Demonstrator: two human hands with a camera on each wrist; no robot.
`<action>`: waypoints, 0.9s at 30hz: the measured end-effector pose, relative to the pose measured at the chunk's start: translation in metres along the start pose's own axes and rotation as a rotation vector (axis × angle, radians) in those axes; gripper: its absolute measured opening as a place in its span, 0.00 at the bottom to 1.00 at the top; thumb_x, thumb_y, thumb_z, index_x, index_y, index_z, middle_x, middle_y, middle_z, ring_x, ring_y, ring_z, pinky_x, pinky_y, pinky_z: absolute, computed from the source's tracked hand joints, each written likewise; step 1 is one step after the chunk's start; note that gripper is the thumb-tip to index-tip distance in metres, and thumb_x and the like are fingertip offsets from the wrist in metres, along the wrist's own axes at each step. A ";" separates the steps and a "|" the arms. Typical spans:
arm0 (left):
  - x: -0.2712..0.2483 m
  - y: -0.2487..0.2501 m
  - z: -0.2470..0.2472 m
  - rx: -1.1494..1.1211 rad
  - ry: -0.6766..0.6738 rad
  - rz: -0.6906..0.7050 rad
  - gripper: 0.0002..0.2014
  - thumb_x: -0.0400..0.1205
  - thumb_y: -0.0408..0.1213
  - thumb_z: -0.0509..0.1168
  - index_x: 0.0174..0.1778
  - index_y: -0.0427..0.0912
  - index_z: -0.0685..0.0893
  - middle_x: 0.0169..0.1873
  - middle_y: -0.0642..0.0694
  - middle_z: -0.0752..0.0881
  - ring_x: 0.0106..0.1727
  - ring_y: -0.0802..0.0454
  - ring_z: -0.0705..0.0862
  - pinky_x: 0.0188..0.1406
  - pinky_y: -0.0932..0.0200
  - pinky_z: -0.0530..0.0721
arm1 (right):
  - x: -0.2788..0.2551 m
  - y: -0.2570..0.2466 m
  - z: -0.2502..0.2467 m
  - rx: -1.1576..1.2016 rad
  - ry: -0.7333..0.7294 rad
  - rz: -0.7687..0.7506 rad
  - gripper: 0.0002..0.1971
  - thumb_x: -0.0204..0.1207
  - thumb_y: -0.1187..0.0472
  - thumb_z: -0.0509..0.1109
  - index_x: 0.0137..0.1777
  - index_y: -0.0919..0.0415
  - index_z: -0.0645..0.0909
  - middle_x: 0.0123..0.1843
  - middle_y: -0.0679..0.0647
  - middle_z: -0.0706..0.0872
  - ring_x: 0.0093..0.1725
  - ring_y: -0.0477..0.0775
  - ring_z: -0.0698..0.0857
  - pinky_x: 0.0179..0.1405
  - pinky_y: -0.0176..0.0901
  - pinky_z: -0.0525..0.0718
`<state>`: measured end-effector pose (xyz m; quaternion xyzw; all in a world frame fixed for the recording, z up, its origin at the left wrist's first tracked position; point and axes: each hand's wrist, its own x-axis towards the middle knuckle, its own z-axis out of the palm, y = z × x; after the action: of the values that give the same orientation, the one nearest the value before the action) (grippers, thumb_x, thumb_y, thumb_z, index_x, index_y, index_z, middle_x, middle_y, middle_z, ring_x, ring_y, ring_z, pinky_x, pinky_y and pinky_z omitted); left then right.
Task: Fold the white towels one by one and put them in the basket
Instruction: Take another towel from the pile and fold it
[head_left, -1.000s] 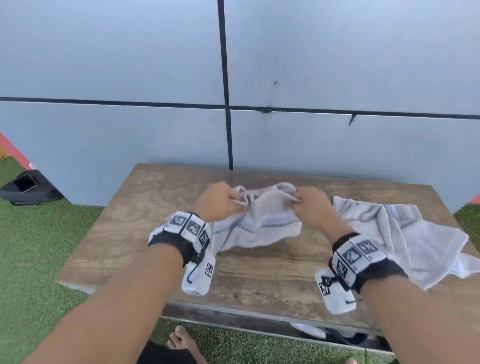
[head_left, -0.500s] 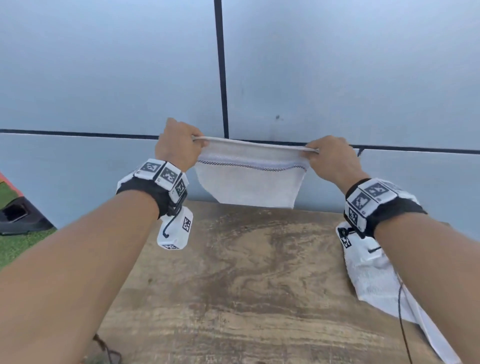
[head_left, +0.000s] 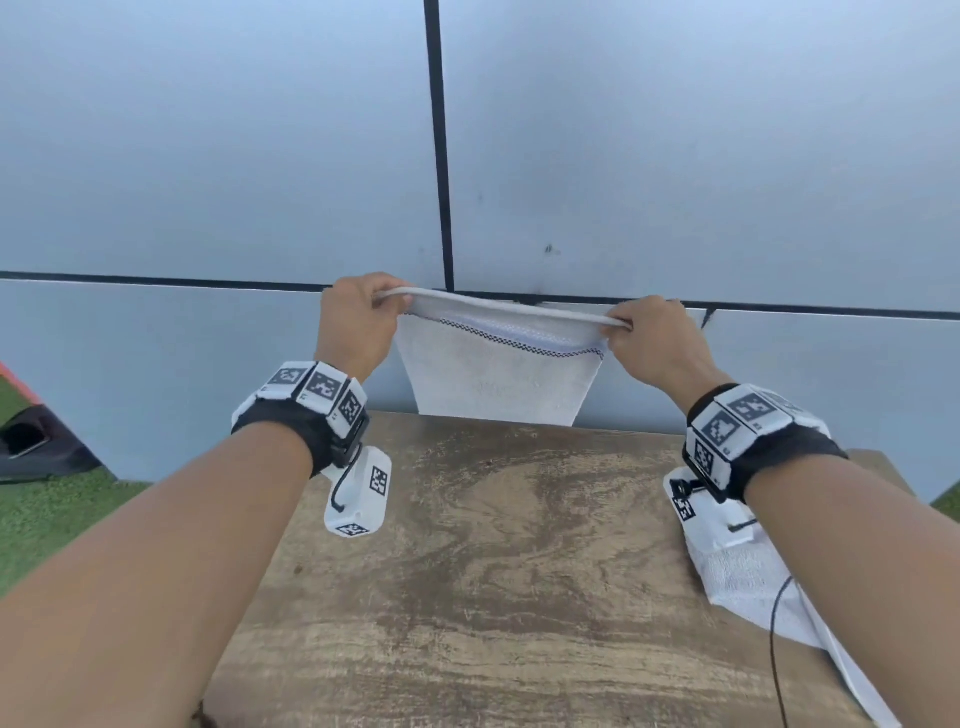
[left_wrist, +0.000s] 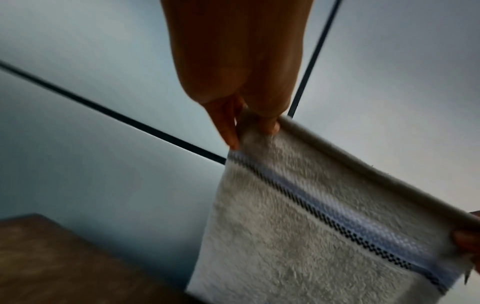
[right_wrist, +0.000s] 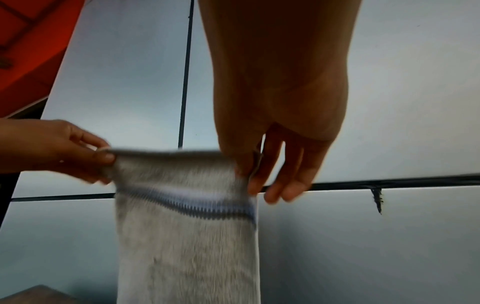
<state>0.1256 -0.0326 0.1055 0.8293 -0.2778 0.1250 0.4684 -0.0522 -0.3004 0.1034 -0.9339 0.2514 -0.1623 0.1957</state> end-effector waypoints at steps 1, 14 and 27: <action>-0.005 -0.005 -0.001 0.059 -0.035 -0.019 0.06 0.83 0.37 0.70 0.45 0.40 0.91 0.30 0.44 0.85 0.23 0.59 0.74 0.25 0.70 0.70 | -0.002 0.001 0.001 -0.037 -0.067 0.013 0.13 0.79 0.60 0.66 0.32 0.52 0.81 0.33 0.57 0.84 0.35 0.62 0.83 0.30 0.42 0.75; -0.013 -0.017 -0.014 -0.236 -0.063 -0.197 0.07 0.84 0.36 0.70 0.40 0.47 0.90 0.43 0.34 0.91 0.48 0.37 0.92 0.57 0.45 0.90 | -0.018 -0.001 -0.001 -0.002 0.140 -0.015 0.12 0.82 0.55 0.61 0.41 0.54 0.84 0.37 0.56 0.86 0.40 0.65 0.84 0.35 0.48 0.81; 0.000 -0.036 0.012 0.049 -0.057 -0.021 0.11 0.82 0.24 0.63 0.45 0.42 0.88 0.33 0.44 0.84 0.30 0.51 0.78 0.32 0.60 0.77 | 0.001 0.025 0.015 0.093 0.233 -0.004 0.14 0.81 0.57 0.58 0.56 0.47 0.85 0.41 0.51 0.89 0.42 0.60 0.85 0.39 0.49 0.84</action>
<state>0.1455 -0.0278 0.0738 0.8467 -0.2792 0.1032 0.4411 -0.0557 -0.3166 0.0791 -0.8993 0.2626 -0.2814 0.2078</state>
